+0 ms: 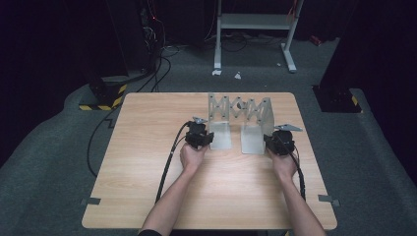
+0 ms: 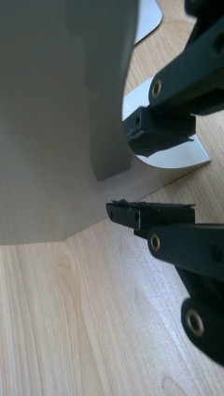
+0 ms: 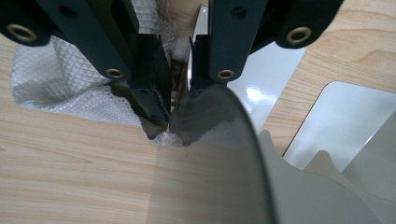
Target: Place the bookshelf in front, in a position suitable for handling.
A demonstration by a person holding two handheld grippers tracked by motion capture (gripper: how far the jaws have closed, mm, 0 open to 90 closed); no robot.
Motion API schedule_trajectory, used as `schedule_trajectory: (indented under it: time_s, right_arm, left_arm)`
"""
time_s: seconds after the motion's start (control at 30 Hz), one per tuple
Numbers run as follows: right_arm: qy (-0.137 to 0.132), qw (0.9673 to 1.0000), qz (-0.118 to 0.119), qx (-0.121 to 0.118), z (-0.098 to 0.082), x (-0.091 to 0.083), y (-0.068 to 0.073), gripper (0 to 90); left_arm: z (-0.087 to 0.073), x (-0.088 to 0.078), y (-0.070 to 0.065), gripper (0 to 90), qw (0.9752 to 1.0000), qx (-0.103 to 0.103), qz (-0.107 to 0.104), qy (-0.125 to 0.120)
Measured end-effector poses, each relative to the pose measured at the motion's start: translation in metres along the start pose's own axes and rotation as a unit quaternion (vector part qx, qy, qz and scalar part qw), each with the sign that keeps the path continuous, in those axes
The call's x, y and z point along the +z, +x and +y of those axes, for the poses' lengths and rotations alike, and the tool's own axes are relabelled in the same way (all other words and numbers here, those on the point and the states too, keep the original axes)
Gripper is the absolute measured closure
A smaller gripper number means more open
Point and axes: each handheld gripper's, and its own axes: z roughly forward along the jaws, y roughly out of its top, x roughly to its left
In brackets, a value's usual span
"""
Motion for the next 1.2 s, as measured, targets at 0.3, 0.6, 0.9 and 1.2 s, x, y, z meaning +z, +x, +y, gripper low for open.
schedule_trajectory:
  time_s: [0.3,0.6,0.9,1.2]
  right_arm:
    - [0.007,0.9998,-0.011,-0.017,0.0,0.001,0.002,83.4]
    - [0.008,0.9993,-0.023,-0.03,0.0,0.001,0.005,84.7]
    - [0.008,0.9991,-0.018,-0.037,-0.002,-0.001,0.009,85.9]
    - [0.01,0.9991,-0.011,-0.04,-0.004,-0.003,0.012,87.7]
  left_arm:
    - [0.0,-0.001,0.001,76.2,1.0,0.005,-0.001,0.005]
    - [-0.005,-0.009,0.008,82.3,0.9999,0.009,0.011,0.003]
    - [-0.01,-0.017,0.013,83.5,0.9997,0.015,0.02,0.005]
    - [-0.017,-0.027,0.021,84.2,0.9995,0.014,0.026,0.006]
